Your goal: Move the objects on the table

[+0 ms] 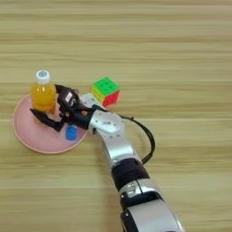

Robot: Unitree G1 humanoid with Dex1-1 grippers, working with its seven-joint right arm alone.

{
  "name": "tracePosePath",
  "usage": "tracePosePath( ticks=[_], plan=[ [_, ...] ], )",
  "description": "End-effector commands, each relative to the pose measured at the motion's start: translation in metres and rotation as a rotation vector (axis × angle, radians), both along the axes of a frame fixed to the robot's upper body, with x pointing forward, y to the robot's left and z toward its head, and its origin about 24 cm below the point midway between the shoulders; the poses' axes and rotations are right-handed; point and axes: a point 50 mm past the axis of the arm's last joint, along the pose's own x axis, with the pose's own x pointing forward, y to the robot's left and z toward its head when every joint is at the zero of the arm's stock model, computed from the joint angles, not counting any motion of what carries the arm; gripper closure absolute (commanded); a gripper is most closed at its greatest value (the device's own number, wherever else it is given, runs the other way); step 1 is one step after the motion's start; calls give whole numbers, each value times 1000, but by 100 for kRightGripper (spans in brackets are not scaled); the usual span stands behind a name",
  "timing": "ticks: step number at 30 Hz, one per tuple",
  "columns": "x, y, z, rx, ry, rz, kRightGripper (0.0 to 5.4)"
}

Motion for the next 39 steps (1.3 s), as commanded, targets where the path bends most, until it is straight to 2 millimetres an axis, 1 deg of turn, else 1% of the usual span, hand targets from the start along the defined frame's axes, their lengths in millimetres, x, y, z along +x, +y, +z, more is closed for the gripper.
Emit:
tracePosePath(
  ticks=[1, 3, 5, 6, 14, 18, 20, 25, 27, 29, 34, 39],
  plan=[
    [17, 3, 37, 45, -136, -18, 145],
    [17, 3, 37, 49, -136, -20, 161],
    [18, 3, 38, 58, -136, -25, 190],
    [18, 3, 38, 62, -137, -26, 193],
    [19, 2, 45, 103, -151, -35, 194],
    [22, -4, 53, 161, -166, -54, 194],
    [25, -9, 60, 192, -186, -74, 194],
    [35, -30, 80, 229, -235, -145, 194],
    [40, -43, 90, 238, -261, -186, 194],
    [46, -61, 103, 248, -294, -242, 194],
    [54, -102, 125, 247, -354, -375, 195],
    [59, -136, 138, 221, -380, -496, 195]
  ],
)
